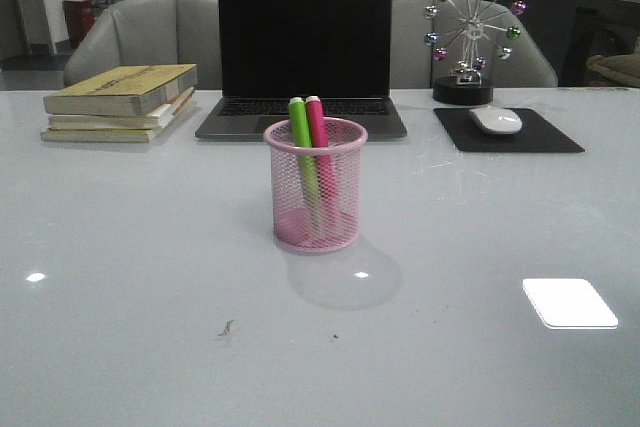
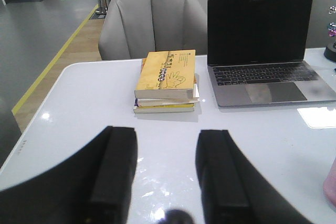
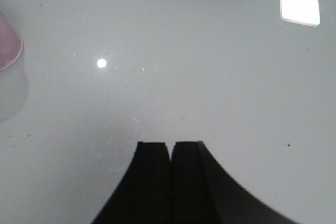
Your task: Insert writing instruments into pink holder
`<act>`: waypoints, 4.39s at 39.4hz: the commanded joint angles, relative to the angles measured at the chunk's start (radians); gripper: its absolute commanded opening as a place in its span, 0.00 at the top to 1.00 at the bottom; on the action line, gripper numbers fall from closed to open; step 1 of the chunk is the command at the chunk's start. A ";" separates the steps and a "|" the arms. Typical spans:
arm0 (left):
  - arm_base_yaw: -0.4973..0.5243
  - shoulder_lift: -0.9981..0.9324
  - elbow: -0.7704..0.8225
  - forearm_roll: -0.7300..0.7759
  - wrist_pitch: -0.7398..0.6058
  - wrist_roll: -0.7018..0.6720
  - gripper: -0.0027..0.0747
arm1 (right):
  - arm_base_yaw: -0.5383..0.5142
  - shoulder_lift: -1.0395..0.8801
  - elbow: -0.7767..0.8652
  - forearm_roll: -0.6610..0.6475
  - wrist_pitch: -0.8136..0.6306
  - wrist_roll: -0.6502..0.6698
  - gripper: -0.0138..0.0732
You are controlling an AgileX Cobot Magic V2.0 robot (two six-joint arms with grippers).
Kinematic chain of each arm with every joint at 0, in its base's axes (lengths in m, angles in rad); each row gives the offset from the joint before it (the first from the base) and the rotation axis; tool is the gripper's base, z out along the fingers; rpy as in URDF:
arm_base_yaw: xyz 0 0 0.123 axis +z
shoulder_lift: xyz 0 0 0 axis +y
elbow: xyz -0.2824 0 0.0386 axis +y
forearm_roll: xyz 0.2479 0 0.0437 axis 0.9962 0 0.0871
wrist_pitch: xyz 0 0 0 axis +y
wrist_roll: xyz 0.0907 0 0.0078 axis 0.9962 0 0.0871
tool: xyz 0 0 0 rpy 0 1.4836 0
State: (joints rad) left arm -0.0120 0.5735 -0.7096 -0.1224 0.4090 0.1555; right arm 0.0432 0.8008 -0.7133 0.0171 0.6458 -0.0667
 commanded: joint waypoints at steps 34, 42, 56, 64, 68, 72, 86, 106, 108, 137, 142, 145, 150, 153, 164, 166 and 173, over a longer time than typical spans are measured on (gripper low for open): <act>-0.005 0.001 -0.028 -0.009 -0.081 0.000 0.51 | 0.003 -0.714 0.363 0.035 -0.286 -0.005 0.78; -0.005 0.001 -0.028 -0.009 -0.081 0.000 0.51 | 0.003 -0.786 0.482 0.050 -0.386 -0.005 0.78; -0.005 0.001 -0.028 -0.009 -0.083 0.000 0.52 | 0.003 -0.830 0.628 0.056 -0.481 -0.005 0.78; -0.005 0.001 -0.028 -0.009 -0.083 0.000 0.57 | 0.003 -0.830 0.715 0.084 -0.576 -0.005 0.78; -0.005 0.001 -0.028 -0.009 -0.083 0.000 0.60 | 0.003 -0.830 0.746 0.088 -0.584 -0.005 0.78; -0.005 0.001 -0.028 -0.009 -0.083 0.000 0.64 | 0.003 -0.830 0.745 0.088 -0.560 -0.005 0.78; -0.005 0.001 -0.028 -0.009 -0.083 0.000 0.77 | 0.003 -0.830 0.745 0.088 -0.540 -0.005 0.78; -0.005 0.001 -0.028 -0.009 -0.083 0.000 0.85 | 0.003 -0.830 0.745 0.088 -0.540 -0.005 0.78; -0.005 0.001 -0.028 -0.009 -0.083 0.000 0.85 | 0.003 -0.830 0.745 0.088 -0.540 -0.005 0.78; -0.003 -0.363 0.177 0.067 -0.302 0.000 0.85 | 0.003 -0.830 0.745 0.088 -0.540 -0.005 0.78; -0.003 -0.462 0.256 0.067 -0.302 -0.001 0.85 | 0.003 -0.830 0.745 0.088 -0.540 -0.005 0.78; -0.003 -0.508 0.310 0.067 -0.302 -0.009 0.85 | 0.003 -0.830 0.745 0.088 -0.540 -0.005 0.78; -0.003 -0.572 0.399 0.067 -0.304 -0.080 0.85 | 0.003 -0.830 0.745 0.088 -0.540 -0.005 0.78; -0.003 -0.604 0.447 0.067 -0.304 -0.113 0.85 | 0.003 -0.830 0.745 0.088 -0.540 -0.005 0.78; -0.003 -0.602 0.594 0.066 -0.324 -0.124 0.85 | 0.003 -0.830 0.745 0.088 -0.540 -0.005 0.78; -0.003 -0.602 0.621 0.066 -0.331 -0.124 0.85 | 0.003 -0.830 0.745 0.088 -0.540 -0.005 0.78; -0.003 -0.602 0.719 0.057 -0.394 -0.124 0.85 | 0.003 -0.830 0.745 0.088 -0.540 -0.005 0.78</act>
State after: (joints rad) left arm -0.0120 -0.0063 0.0036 -0.0520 0.1444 0.0425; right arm 0.0432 -0.0097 0.0308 0.1022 0.1887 -0.0667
